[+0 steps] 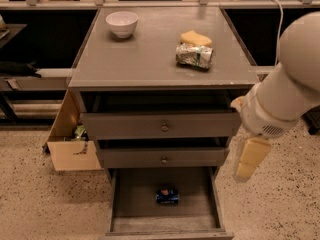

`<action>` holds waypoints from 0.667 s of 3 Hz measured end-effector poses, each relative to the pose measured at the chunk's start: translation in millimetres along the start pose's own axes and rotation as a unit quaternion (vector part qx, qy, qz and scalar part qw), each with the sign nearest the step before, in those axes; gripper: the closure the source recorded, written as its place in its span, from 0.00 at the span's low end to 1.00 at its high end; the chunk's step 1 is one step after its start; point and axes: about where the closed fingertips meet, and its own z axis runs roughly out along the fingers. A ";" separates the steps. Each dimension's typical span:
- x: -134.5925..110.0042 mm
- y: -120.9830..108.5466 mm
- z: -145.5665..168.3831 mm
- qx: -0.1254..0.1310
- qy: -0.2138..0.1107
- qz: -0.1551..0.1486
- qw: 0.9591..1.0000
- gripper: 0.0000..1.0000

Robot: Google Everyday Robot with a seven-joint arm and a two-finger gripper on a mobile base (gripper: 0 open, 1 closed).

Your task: Pick pepsi can from bottom drawer and place on counter

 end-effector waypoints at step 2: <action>-12.7 23.7 73.5 -0.033 -0.022 0.003 0.999 0.00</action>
Offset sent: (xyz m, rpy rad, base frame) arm -0.0055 0.0237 -0.0548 0.0433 0.0503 0.0123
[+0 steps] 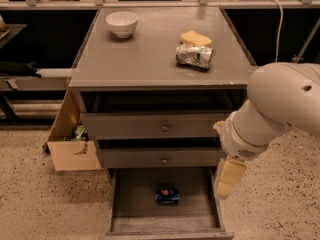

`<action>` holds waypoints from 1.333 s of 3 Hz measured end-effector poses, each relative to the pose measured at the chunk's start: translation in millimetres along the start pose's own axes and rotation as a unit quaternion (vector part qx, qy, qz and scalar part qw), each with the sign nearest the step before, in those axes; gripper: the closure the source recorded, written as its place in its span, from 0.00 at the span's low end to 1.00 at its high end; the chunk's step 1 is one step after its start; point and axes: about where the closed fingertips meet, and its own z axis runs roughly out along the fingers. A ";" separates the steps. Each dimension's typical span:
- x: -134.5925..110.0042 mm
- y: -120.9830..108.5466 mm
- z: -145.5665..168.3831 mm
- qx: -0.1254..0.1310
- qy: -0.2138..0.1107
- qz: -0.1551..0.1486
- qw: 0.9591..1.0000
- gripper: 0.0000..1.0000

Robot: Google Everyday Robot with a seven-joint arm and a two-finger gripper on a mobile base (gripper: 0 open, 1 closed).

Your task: Pick pepsi can from bottom drawer and place on counter

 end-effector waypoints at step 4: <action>-7.8 29.0 242.7 -0.077 -0.091 -0.060 0.991 0.00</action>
Offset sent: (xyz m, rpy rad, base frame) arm 0.0048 0.0608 -0.2036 0.1016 0.0740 0.1962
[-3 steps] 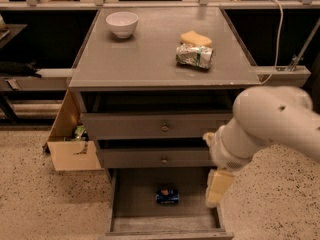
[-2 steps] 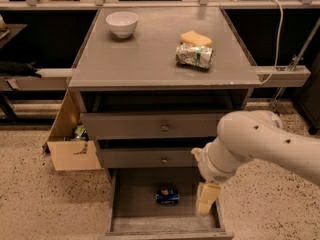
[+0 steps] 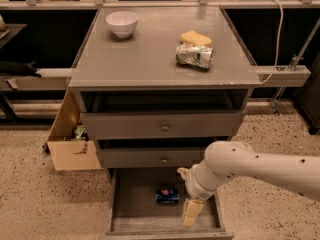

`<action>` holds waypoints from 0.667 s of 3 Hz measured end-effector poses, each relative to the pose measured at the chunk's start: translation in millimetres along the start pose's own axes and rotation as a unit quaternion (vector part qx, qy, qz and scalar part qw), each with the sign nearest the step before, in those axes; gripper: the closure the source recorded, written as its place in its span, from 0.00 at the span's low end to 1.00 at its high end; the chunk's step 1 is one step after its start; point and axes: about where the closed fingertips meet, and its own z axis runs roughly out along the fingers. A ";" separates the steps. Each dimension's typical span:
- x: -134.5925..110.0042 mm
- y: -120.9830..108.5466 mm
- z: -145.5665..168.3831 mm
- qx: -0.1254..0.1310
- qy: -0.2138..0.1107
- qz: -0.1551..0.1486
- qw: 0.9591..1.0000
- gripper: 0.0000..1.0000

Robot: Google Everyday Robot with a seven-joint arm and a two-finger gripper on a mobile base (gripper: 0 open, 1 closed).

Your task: Pick pepsi can from bottom drawer and place on counter

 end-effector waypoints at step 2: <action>8.7 0.4 69.4 -0.022 -0.045 0.020 0.999 0.00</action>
Offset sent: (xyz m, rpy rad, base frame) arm 0.0034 0.0179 -0.0548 0.0792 0.0372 -0.0169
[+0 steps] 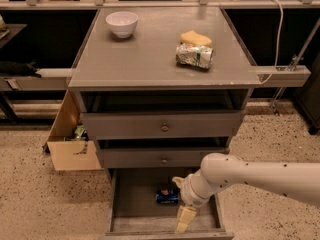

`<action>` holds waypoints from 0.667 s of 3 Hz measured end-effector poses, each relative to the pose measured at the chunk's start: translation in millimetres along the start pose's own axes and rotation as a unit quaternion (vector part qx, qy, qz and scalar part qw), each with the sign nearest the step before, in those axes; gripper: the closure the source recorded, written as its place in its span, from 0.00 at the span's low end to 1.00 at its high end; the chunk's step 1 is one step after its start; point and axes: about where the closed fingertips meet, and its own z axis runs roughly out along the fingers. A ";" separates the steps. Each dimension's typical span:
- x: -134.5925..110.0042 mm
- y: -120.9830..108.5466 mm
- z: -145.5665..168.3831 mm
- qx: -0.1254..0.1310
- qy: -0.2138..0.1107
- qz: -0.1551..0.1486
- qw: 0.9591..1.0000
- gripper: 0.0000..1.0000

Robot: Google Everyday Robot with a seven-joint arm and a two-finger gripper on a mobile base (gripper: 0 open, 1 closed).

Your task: Pick pepsi can from bottom drawer and place on counter

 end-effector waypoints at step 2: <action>31.6 -30.9 37.7 0.017 -0.018 0.010 1.000 0.00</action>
Offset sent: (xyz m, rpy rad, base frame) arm 0.0650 -0.0179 -0.1268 0.0937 -0.0204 -0.0812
